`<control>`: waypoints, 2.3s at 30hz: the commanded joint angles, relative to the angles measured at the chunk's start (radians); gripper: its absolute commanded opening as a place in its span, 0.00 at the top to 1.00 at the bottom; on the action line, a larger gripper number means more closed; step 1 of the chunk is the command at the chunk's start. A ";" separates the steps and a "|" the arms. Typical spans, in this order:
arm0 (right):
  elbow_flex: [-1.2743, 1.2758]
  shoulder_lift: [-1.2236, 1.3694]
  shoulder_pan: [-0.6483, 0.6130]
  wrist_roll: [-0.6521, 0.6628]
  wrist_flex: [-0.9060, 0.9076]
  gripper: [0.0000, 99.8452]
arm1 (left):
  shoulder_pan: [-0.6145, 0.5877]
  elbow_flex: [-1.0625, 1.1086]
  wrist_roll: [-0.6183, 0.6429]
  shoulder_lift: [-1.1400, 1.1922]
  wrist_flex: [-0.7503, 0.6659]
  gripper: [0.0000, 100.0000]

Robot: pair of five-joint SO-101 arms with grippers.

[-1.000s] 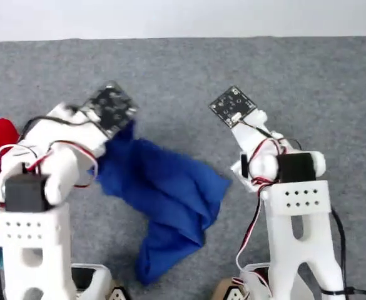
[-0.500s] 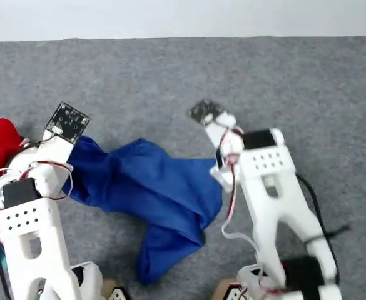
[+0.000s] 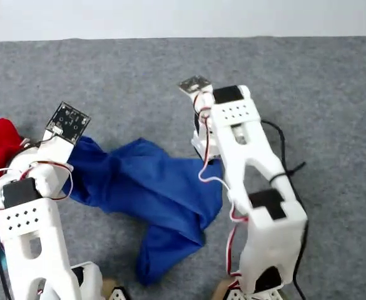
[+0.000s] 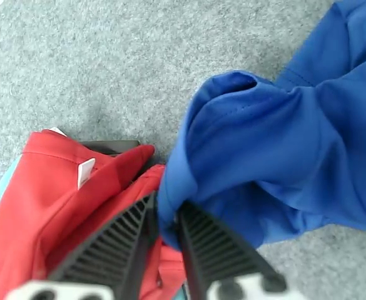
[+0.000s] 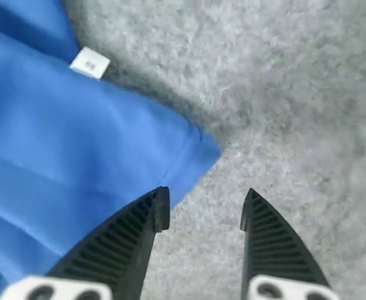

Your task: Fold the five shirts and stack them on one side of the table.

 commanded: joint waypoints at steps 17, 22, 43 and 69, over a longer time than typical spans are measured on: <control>-0.304 0.346 -0.059 -0.015 0.067 0.80 | -0.008 -0.004 0.006 -0.017 -0.028 0.99; -0.304 0.400 -0.048 -0.014 0.071 0.80 | -0.008 -0.002 0.006 -0.015 -0.028 0.99; -0.305 0.111 -0.018 0.150 0.156 0.99 | -0.009 0.012 0.011 -0.040 -0.086 0.99; -0.310 -0.921 0.211 0.287 0.033 0.99 | 0.193 -0.527 0.143 -0.376 -0.427 0.99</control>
